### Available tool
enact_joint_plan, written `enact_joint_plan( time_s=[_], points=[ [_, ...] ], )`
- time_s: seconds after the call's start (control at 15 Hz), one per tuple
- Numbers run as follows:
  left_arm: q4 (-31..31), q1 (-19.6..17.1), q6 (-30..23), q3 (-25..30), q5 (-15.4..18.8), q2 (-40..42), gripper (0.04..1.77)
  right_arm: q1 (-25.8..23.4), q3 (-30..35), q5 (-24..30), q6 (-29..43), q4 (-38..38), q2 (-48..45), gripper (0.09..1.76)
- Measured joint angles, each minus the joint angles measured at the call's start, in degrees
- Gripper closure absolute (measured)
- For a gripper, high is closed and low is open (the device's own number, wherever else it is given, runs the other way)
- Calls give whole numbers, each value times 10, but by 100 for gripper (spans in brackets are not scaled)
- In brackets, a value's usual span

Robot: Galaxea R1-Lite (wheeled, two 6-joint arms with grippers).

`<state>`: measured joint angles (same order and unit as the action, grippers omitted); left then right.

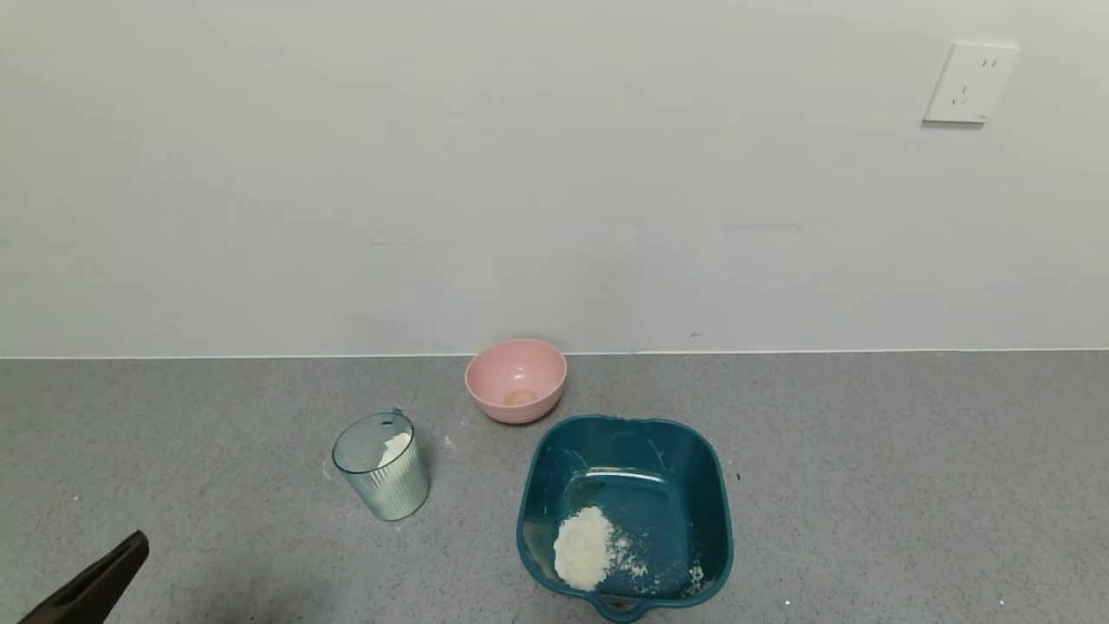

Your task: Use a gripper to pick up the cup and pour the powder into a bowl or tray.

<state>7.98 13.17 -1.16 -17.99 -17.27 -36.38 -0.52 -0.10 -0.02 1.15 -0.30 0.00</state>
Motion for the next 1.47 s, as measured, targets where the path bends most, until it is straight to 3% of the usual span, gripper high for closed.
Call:
enact_joint_plan(
  time_s=[0.53, 0.93, 1.47],
  points=[
    [-187, -118, 33, -8, 161, 184, 9, 0, 0, 0, 0, 0, 0, 14],
    [-238, -136, 52, -1, 171, 288, 9, 0, 0, 0, 0, 0, 0, 14],
    [-228, -133, 80, 47, 171, 361, 9, 0, 0, 0, 0, 0, 0, 14]
  ],
)
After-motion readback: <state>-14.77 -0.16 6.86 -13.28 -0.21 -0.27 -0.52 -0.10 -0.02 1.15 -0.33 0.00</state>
